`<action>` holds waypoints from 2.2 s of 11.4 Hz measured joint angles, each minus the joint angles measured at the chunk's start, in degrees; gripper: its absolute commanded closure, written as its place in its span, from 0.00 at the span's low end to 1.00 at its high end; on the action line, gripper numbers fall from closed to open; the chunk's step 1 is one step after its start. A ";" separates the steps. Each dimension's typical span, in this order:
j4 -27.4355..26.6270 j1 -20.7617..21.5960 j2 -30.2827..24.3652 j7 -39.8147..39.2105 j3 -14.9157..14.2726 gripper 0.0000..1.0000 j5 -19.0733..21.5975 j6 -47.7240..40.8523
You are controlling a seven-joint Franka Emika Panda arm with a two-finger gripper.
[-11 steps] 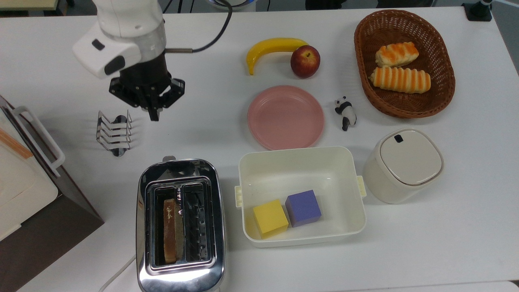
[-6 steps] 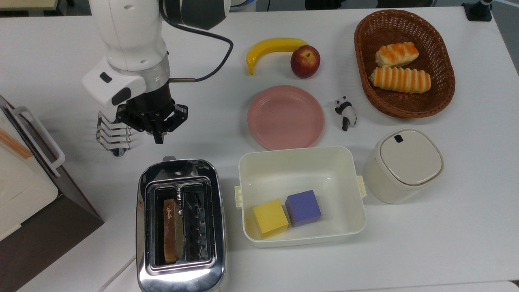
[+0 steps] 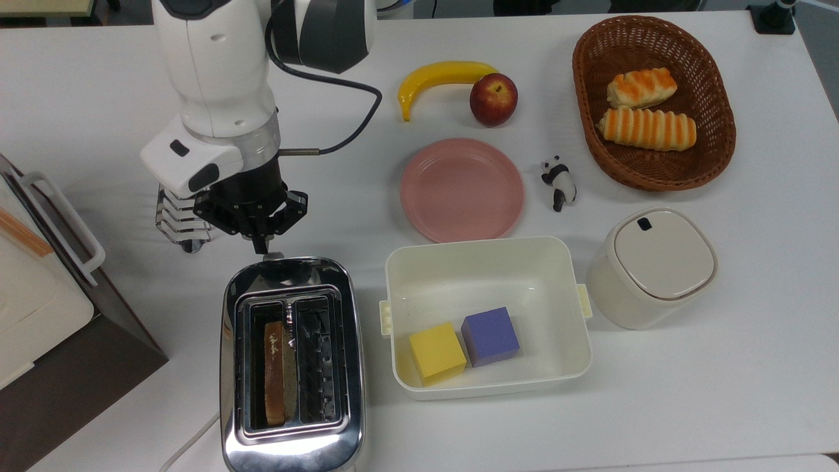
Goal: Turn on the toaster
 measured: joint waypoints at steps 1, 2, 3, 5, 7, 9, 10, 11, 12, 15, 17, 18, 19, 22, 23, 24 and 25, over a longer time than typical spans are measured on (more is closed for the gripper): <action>-0.02 0.01 0.47 0.00 0.03 1.00 0.00 0.01; -0.02 0.02 0.94 0.00 0.09 1.00 0.00 0.04; -0.02 0.03 1.41 0.00 0.13 1.00 0.00 0.05; -0.01 0.07 2.08 -0.01 0.15 1.00 -0.01 0.10; -0.01 0.09 2.43 -0.01 0.17 1.00 -0.01 0.11; -0.05 0.15 3.37 -0.05 0.21 1.00 -0.07 0.36; -0.14 0.14 4.10 -0.09 0.20 1.00 -0.12 0.93; -0.64 0.13 4.83 -0.11 0.20 1.00 -0.14 2.23; -1.34 0.13 5.23 -0.13 0.19 1.00 -0.16 3.34; -1.66 0.13 5.25 -0.17 0.19 1.00 -0.17 3.70; -1.61 0.11 5.15 -0.17 0.18 1.00 -0.16 3.73; -1.55 0.08 5.05 -0.17 0.17 1.00 -0.15 3.90; -1.18 0.08 4.83 -0.17 0.17 1.00 -0.10 5.14; -0.30 0.08 2.12 -0.17 0.18 0.97 0.16 4.86; -0.21 0.08 1.02 -0.17 0.18 0.97 0.50 3.72; -0.13 0.07 0.01 -0.17 0.18 0.97 0.65 3.04; -0.10 0.06 -1.04 -0.17 0.18 0.95 0.67 1.88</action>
